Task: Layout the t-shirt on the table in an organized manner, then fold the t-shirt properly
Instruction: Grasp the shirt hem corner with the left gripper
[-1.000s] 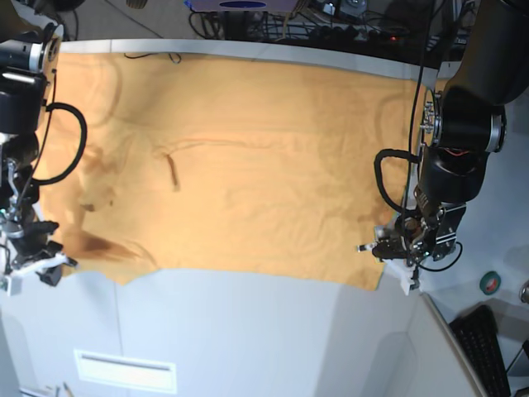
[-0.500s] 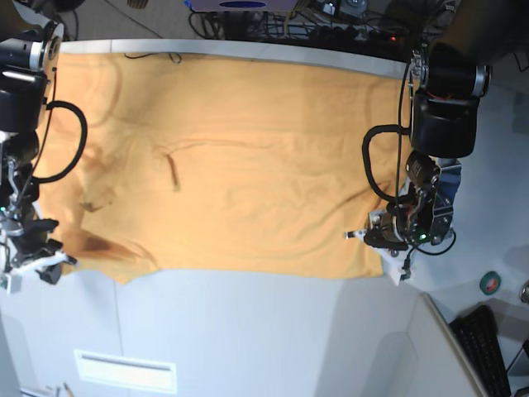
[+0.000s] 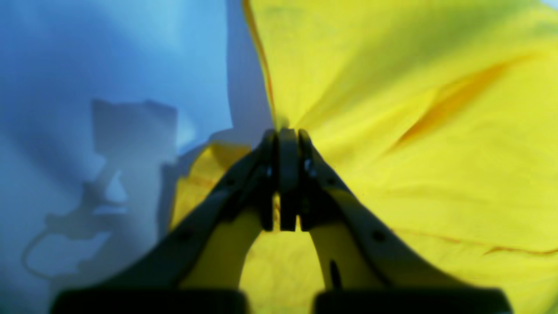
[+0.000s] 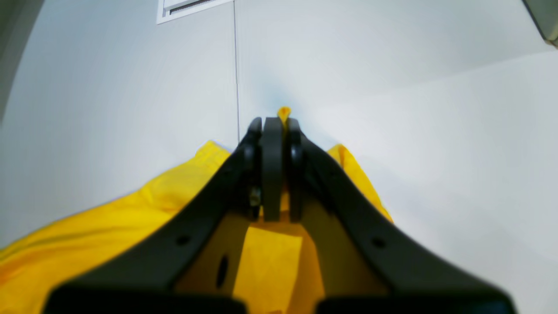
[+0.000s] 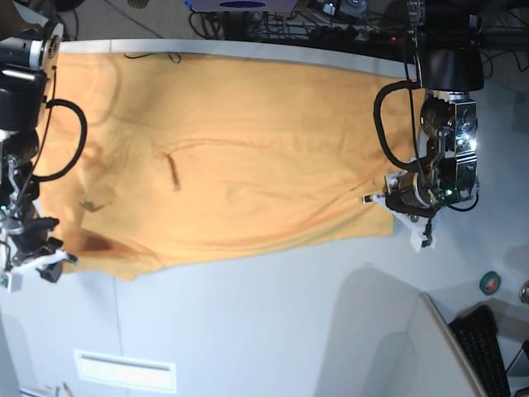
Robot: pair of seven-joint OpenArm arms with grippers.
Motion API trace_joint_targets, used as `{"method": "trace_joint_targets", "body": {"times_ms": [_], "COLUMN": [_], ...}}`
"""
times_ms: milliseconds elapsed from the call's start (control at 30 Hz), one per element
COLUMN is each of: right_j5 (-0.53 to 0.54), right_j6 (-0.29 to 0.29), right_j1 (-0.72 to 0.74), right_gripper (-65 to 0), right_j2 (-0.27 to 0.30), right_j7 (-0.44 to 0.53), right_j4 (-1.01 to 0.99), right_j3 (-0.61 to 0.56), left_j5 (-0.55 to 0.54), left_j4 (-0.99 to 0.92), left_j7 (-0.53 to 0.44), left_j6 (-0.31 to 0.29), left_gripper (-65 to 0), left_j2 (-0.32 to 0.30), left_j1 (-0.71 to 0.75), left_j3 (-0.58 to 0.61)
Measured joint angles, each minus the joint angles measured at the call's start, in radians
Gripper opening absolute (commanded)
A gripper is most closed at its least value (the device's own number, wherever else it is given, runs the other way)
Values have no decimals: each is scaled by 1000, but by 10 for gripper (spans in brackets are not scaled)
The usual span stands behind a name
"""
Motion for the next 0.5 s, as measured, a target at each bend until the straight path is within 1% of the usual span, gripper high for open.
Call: {"method": "trace_joint_targets", "body": {"times_ms": [67,300,400,467,500], "right_j5": [-1,0,0,-2,-2], "right_j6": [0,0,0,0,0], "right_j1": [-1,-1,-1,-1,-1], "right_gripper": [-650,-650,-650,-650,-650], "right_j2": [0,0,0,0,0], "right_j7": [-1,0,-1,-1,-1], "right_j4": [0,0,0,0,0], "right_j3": [0,0,0,0,0], "left_j5": [-1,0,-4,-6,8], "left_j4": [5,6,55,118,155], "left_j7": [38,63,67,68,71], "left_j6": [2,2,-5,-5,5], "left_gripper": [-650,-650,-359,-224,-184], "left_j2": [3,5,12,8,5], "left_j1": [13,52,91,130,145], "left_j3": [1,0,-50,-93,-109]}}
